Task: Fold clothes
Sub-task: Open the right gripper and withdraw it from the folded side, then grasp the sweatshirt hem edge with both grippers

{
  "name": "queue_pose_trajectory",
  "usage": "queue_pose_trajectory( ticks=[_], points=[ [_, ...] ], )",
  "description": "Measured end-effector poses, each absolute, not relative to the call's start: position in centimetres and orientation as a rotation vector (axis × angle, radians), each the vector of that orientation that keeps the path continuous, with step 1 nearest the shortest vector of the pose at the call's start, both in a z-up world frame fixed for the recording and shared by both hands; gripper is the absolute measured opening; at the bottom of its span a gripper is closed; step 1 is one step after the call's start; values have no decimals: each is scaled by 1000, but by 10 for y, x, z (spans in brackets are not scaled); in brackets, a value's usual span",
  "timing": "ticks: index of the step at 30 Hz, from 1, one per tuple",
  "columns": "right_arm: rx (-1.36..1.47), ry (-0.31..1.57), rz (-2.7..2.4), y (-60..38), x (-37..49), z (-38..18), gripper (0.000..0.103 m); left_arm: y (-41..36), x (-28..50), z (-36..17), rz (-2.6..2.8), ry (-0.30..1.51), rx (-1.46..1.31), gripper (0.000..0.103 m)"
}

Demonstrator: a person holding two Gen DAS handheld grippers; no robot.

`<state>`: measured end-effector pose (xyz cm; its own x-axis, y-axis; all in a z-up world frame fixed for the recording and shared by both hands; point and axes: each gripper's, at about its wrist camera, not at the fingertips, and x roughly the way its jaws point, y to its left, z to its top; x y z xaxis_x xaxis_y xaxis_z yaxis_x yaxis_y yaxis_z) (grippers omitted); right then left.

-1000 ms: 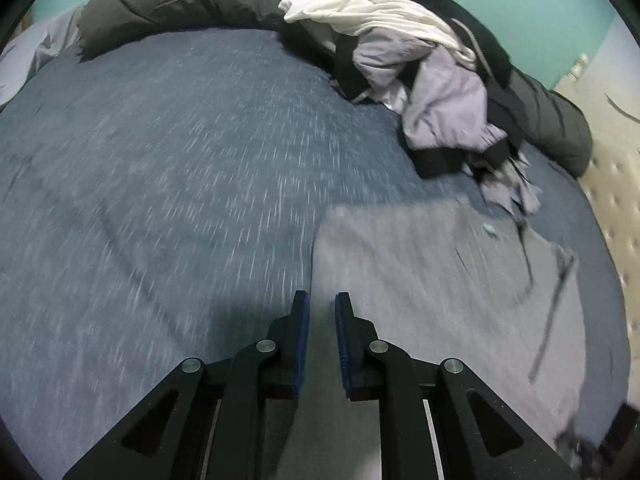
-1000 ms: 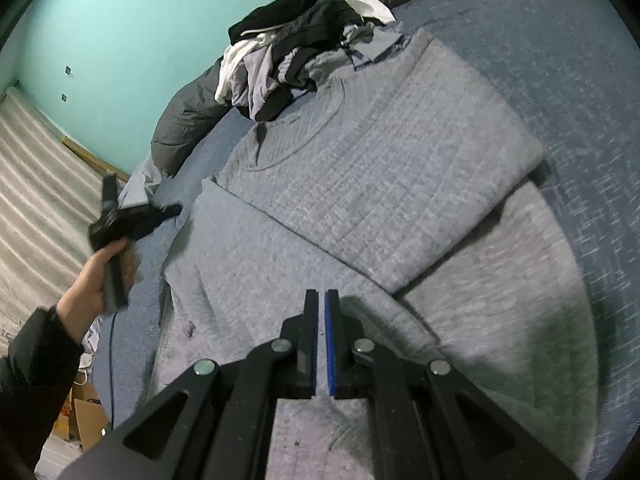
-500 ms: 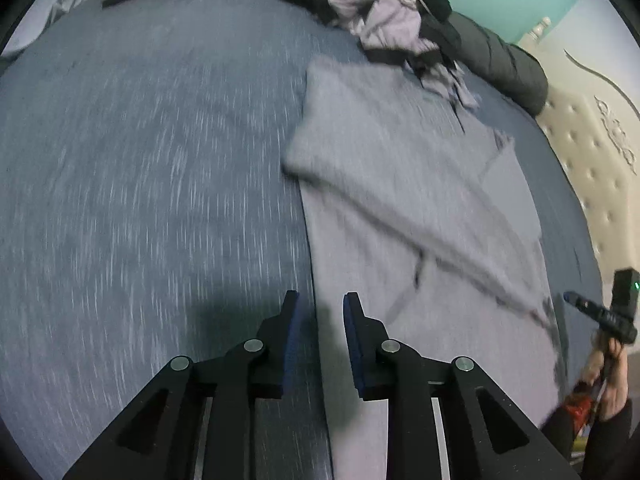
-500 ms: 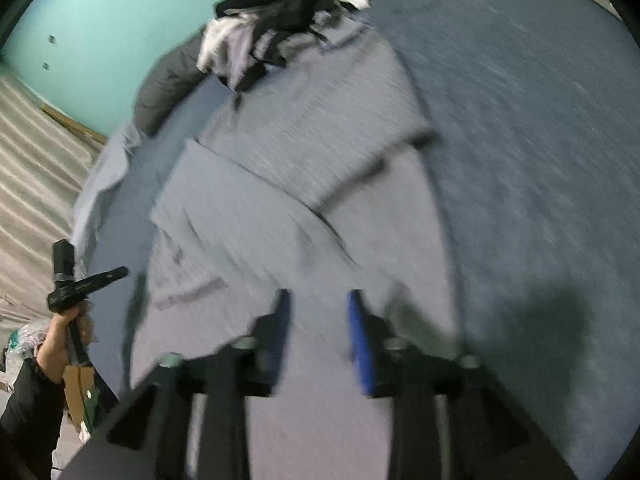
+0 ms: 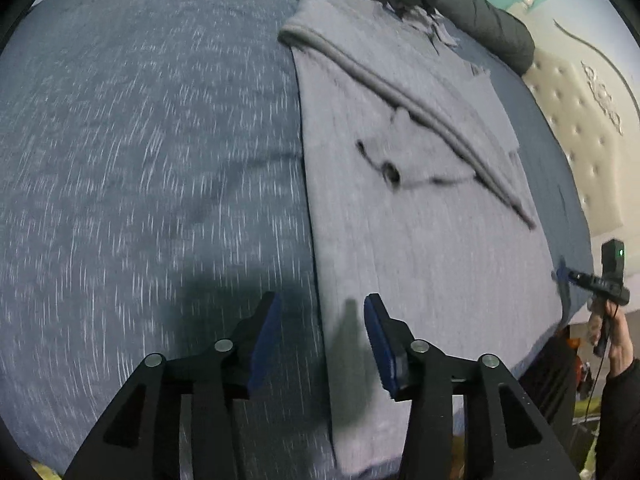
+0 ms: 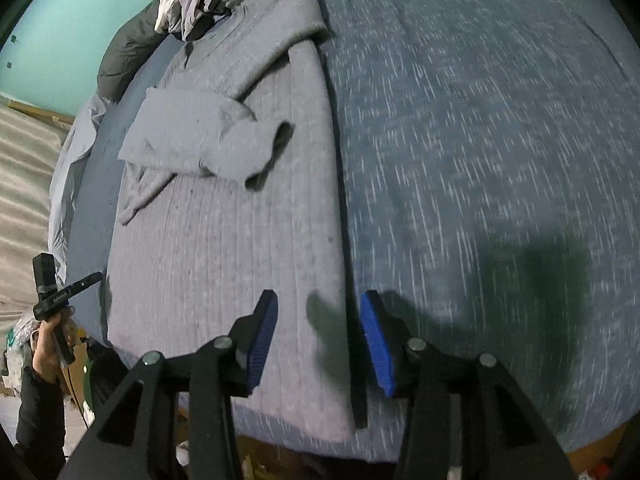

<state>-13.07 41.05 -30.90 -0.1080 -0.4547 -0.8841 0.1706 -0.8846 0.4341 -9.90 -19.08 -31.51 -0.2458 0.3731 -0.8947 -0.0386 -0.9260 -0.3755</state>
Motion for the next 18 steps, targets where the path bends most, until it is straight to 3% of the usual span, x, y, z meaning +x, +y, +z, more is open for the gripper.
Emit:
queue_pose_trajectory(
  ticks=[18],
  points=[
    [1818, -243, -1958, 399, -95, -327, 44, -184, -54, -335, 2154, -497, -1773, 58]
  ],
)
